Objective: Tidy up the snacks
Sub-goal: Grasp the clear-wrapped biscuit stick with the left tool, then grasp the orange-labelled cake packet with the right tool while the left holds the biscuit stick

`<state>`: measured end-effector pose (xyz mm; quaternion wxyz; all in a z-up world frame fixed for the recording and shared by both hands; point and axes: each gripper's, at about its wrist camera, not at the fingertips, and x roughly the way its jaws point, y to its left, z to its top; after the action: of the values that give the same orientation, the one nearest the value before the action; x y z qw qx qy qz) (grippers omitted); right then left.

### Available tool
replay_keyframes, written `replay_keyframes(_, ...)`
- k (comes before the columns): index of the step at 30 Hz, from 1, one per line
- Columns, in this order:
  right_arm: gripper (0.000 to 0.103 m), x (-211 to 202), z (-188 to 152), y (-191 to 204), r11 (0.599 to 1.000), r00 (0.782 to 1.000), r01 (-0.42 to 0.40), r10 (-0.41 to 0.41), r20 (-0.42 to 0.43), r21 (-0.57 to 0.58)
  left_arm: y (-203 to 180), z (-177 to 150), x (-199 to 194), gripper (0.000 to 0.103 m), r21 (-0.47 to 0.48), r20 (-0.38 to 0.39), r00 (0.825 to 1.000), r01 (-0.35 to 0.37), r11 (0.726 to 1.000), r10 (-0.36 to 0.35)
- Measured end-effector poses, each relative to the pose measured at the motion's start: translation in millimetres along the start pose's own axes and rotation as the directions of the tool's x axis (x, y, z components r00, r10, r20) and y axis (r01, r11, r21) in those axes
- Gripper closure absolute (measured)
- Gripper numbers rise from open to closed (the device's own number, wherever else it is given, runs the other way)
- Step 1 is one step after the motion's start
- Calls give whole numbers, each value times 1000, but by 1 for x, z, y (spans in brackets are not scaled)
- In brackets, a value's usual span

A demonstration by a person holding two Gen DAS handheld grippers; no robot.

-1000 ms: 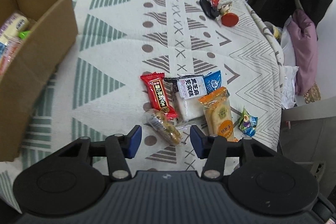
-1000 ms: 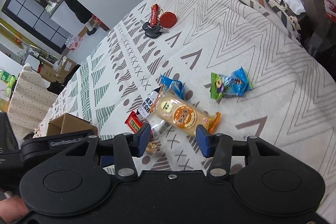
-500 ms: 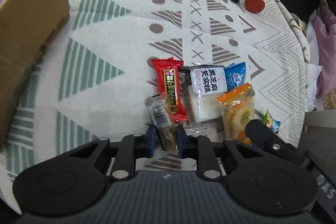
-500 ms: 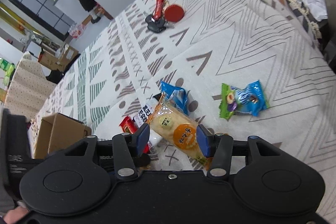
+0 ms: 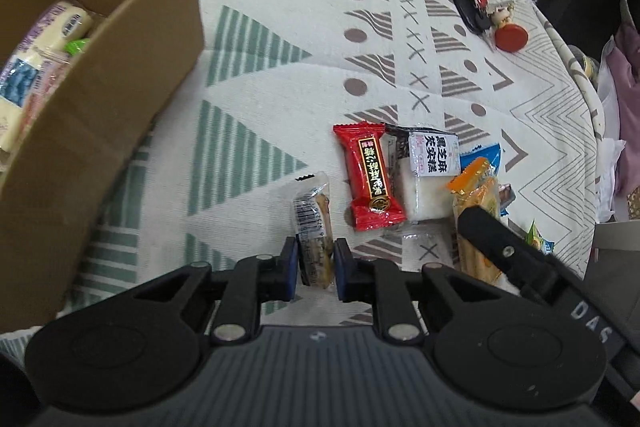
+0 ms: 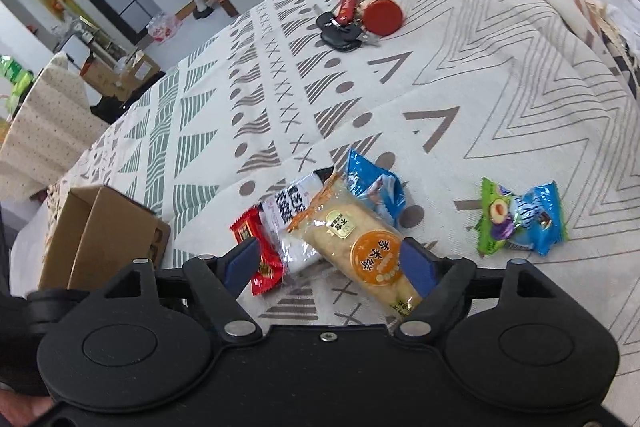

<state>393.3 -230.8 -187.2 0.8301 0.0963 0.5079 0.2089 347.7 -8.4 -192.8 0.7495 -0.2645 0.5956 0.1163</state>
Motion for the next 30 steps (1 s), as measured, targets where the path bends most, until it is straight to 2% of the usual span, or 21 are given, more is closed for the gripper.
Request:
replay_keyframes(5,31,-3,-11,3,1000,999,-19,20,-44,13,7,-2,-7,86,-2,6,1000,1,1000,-1)
replay_keyframes(11,58,-5,-26,5,1000,995,-17,18,-96,20,12,-8,-11,86,4,9,1000,14,1000,-14)
replay_keyframes(12,66,-5,-26,4,999,994,-26,29,-104,29,13,-9,-12,86,6,10,1000,16,1000,-16)
replay_keyframes(17,66,-17,-23,7,999,997,-42,44,-65,34,19,-8,-16,86,8,21,1000,20,1000,-20)
replay_keyframes(18,66,-20,-21,9,999,997,-47,48,-52,27,19,-8,-17,86,9,24,999,21,1000,-21)
replay_keyframes(21,46,-23,-12,13,1000,999,-26,26,-30,-7,20,-4,-17,86,5,26,999,24,1000,-25)
replay_keyframes(23,43,-25,-7,13,999,1000,-24,23,-15,-27,19,-2,-16,86,7,27,999,26,1000,-26)
replay_keyframes(28,23,-18,7,11,999,1000,-8,8,8,-40,17,5,-12,86,5,26,999,24,1000,-24)
replay_keyframes(30,19,-12,10,12,999,1000,-11,11,0,-50,17,8,-10,86,4,24,1000,20,1000,-20)
